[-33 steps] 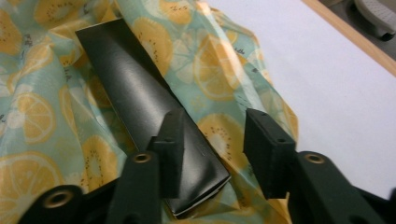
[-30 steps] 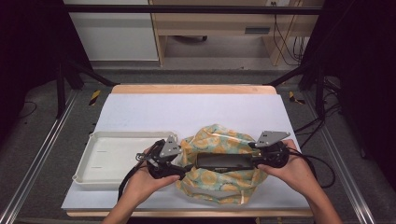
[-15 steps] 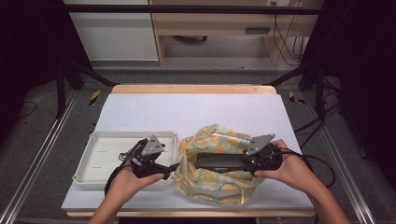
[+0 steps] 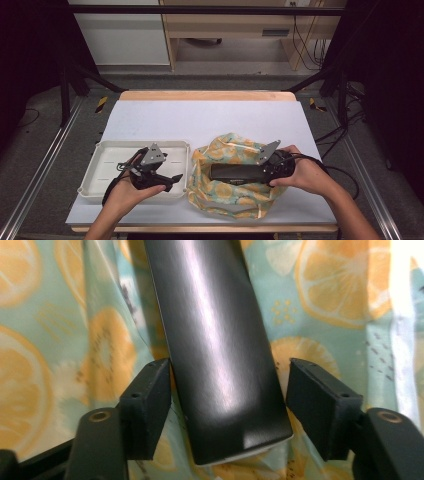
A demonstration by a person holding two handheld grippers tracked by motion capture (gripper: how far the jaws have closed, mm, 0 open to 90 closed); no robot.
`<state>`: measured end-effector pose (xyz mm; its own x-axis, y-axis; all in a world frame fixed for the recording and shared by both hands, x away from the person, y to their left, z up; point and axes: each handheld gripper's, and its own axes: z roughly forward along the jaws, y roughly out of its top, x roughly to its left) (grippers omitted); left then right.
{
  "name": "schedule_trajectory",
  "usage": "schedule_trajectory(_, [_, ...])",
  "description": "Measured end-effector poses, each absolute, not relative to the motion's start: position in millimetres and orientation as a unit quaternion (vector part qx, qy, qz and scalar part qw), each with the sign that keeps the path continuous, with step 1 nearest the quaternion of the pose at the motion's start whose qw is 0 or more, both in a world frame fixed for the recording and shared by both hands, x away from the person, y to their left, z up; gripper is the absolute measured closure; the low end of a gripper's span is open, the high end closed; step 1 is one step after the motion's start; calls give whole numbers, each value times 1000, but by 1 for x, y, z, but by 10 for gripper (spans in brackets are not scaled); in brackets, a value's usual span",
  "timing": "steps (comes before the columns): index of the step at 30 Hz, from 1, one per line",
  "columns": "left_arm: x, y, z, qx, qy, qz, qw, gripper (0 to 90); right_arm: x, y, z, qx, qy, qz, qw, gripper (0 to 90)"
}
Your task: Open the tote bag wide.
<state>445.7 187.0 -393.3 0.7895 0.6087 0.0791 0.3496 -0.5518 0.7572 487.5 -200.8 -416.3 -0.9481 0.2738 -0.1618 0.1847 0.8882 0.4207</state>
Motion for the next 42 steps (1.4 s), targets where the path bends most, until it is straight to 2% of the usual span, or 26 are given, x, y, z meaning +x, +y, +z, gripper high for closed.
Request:
schedule_trajectory(15, [445, 184, -397, 877, 264, 162, 366, 135, 503, -194, -429, 98, 981, 160, 59, 355])
schedule_trajectory(21, [445, 186, -395, 881, 260, 160, 361, 125, 505, -193, -430, 87, 984, 150, 51, 399])
schedule_trajectory(42, [453, 188, -385, 887, 256, 157, 352, 123, 487, -200, -410, 63, 977, 186, 82, 433])
